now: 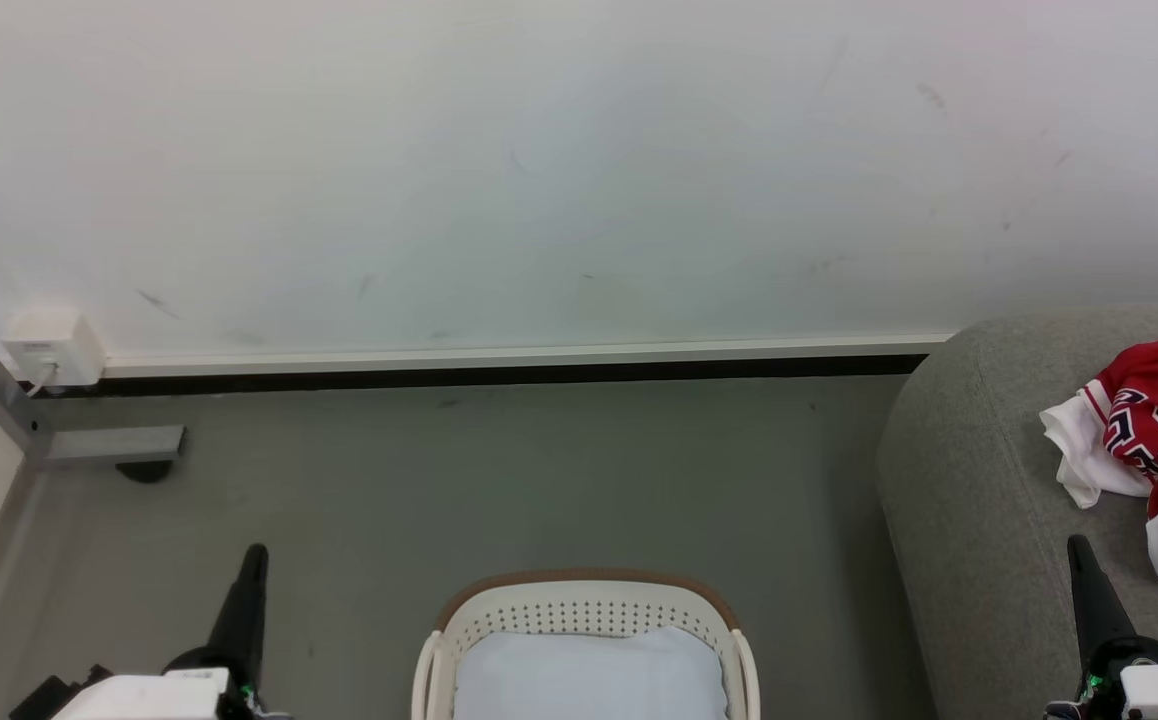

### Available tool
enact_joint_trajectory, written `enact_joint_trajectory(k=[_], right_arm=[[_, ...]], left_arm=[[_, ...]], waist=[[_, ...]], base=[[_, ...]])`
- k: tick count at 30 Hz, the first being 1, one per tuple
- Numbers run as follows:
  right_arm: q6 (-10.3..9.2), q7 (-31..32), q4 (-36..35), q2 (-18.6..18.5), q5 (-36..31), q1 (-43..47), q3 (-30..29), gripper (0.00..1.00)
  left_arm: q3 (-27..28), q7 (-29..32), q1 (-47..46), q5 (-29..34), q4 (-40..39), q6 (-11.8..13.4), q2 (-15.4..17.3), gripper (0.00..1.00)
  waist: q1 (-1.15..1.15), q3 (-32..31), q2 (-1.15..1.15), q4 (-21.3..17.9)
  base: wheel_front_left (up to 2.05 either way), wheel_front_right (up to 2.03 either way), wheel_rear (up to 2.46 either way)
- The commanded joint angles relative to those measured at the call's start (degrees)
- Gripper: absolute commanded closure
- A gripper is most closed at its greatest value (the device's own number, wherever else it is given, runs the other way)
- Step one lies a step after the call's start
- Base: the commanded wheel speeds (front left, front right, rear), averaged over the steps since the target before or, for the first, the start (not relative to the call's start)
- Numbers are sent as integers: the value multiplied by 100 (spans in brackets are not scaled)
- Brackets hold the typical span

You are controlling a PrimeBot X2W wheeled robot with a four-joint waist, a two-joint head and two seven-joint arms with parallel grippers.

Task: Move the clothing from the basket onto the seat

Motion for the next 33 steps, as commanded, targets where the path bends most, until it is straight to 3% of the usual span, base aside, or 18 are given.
enact_joint_trajectory(k=[1,18,33], right_arm=[[-10,45,7,-34,149,-72,-38,100],[-12,231,40,-13,726,-122,-178,100],[-12,253,42,10,697,-126,-203,100]], left_arm=[[41,46,-71,-162,-26,5,13,100],[101,216,-108,-779,-33,6,-15,100],[100,223,-106,-781,-32,6,-15,100]], waist=[[0,1,0,3],[0,19,0,38],[0,20,0,39]], base=[[0,0,0],[0,0,0],[0,0,0]])
